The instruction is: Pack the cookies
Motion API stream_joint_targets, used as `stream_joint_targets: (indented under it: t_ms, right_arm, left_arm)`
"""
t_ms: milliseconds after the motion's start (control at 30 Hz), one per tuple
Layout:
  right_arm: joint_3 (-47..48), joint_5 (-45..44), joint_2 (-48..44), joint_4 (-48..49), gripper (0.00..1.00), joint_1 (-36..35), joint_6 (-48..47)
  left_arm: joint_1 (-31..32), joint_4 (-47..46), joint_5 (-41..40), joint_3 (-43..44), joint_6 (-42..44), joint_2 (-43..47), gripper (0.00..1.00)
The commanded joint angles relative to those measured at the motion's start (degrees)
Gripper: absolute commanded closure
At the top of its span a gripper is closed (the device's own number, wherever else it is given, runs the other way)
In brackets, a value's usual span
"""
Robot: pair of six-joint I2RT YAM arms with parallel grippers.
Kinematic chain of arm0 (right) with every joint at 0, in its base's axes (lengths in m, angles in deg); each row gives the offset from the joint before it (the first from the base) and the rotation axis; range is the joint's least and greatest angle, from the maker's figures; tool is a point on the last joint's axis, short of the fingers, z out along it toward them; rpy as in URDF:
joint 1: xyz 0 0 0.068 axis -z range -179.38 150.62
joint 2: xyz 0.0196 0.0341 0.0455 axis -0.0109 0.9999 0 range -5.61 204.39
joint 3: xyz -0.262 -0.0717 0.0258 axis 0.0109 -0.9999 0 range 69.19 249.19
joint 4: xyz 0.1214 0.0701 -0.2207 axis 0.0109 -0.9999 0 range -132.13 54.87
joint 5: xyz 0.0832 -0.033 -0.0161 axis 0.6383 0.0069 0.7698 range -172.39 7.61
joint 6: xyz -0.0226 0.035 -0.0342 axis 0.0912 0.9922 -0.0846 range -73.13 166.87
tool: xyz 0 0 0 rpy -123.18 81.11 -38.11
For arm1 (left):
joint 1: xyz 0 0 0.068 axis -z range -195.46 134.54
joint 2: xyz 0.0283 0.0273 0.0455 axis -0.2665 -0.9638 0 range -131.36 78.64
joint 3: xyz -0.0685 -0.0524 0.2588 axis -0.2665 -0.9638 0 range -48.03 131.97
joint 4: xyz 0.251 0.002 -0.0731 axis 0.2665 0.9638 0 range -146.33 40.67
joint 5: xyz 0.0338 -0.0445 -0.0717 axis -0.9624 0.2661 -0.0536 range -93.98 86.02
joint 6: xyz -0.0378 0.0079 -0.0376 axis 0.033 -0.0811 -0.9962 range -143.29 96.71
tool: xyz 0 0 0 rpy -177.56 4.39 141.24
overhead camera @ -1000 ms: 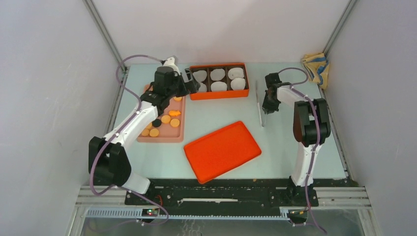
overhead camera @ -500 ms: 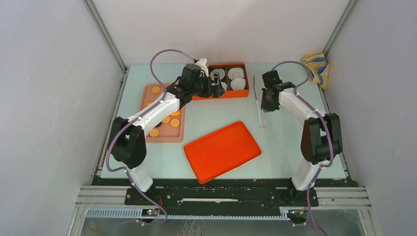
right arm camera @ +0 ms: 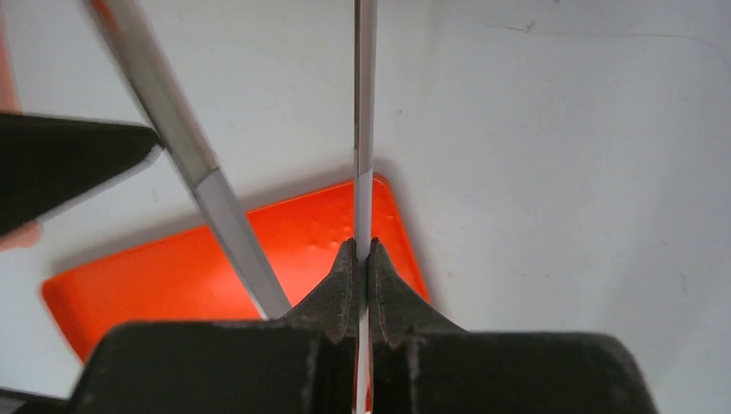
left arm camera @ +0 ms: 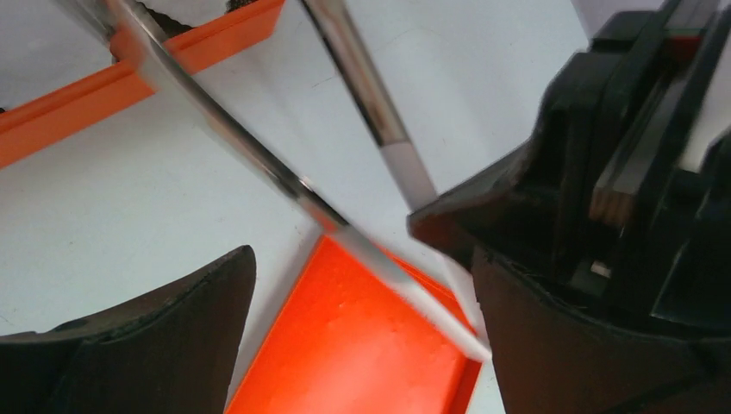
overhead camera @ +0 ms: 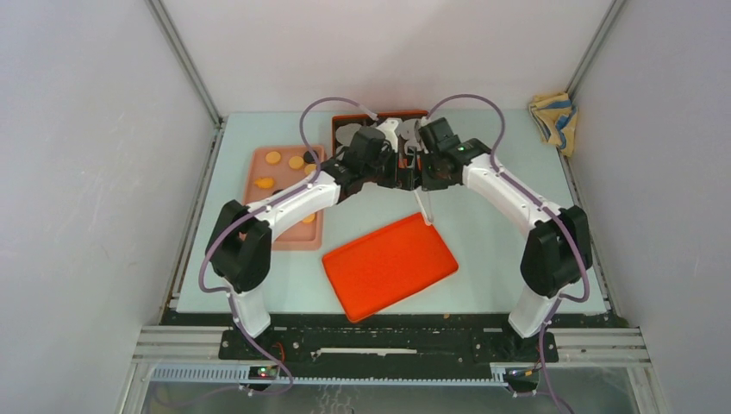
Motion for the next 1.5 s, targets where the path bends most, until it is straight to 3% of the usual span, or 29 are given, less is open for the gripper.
stream_joint_targets:
  t_ms: [0, 133, 200, 267, 367, 400, 500, 800, 1000, 1167, 1333, 1367, 1400, 1433, 1467]
  right_arm:
    - [3.22, 0.59, 0.48, 0.18, 1.0, -3.25, 0.53]
    - [4.57, -0.17, 0.21, -0.75, 1.0, -4.96, 1.32]
    - [4.93, -1.41, -0.34, -1.15, 1.0, -5.46, 1.57]
    - [5.34, -2.26, -1.47, -1.6, 1.0, -5.88, 1.68]
    - [6.01, -2.61, -3.67, -1.88, 1.0, -6.34, 1.55]
    - [6.56, -2.85, -4.39, -2.46, 1.0, -6.6, 1.6]
    - [7.61, -3.94, -5.67, -3.51, 1.0, -7.15, 1.5]
    - [6.09, -9.13, -7.89, -3.57, 1.0, -5.74, 2.43]
    - [3.24, -9.74, -9.49, -3.25, 1.0, 1.33, 2.98]
    - [1.1, -7.19, -10.43, -2.58, 1.0, 7.57, 2.39]
    - [0.44, -2.61, -10.24, -0.59, 1.0, 7.68, 1.61]
    - [0.71, -1.88, -9.7, -0.65, 1.0, 7.55, 1.64]
    - [1.0, -1.24, -9.2, -0.62, 1.0, 7.49, 1.54]
    - [1.26, -0.56, -8.24, -0.6, 1.0, 7.54, 1.5]
    - [1.52, -0.16, -7.62, -0.6, 1.0, 7.56, 1.31]
  left_arm:
    - [0.32, -1.76, -2.67, 2.26, -0.95, 1.32, 0.0]
    - [0.34, -0.95, -4.95, 1.49, -1.26, 0.98, 0.0]
    - [0.32, -0.1, -5.54, 1.58, -1.55, 0.39, 0.09]
    - [0.29, 0.14, -5.5, 1.11, -1.56, -0.17, 0.28]
    - [0.37, 1.26, -5.96, 1.55, -1.6, -1.68, 0.95]
    - [0.35, 1.86, -6.42, 1.89, -1.73, -2.37, 0.99]
    - [0.37, 3.89, -7.97, 3.25, -1.62, -3.54, 1.0]
    - [0.26, 12.32, -16.34, 3.92, -0.17, -1.74, 1.0]
    - [0.26, 13.78, -19.46, -2.01, 0.73, 1.29, 1.0]
    - [0.25, 14.52, -21.39, -5.58, 0.78, 2.99, 1.0]
    - [0.28, 14.07, -19.38, -2.6, 1.92, 2.29, 0.97]
    - [0.27, 13.92, -17.83, -0.61, 2.61, 1.99, 0.8]
    - [0.24, 13.65, -16.22, 0.74, 2.82, 1.94, 0.5]
    - [0.28, 12.69, -13.99, 1.7, 3.25, 2.2, 0.08]
    - [0.29, 11.58, -11.58, 2.71, 3.54, 2.68, 0.01]
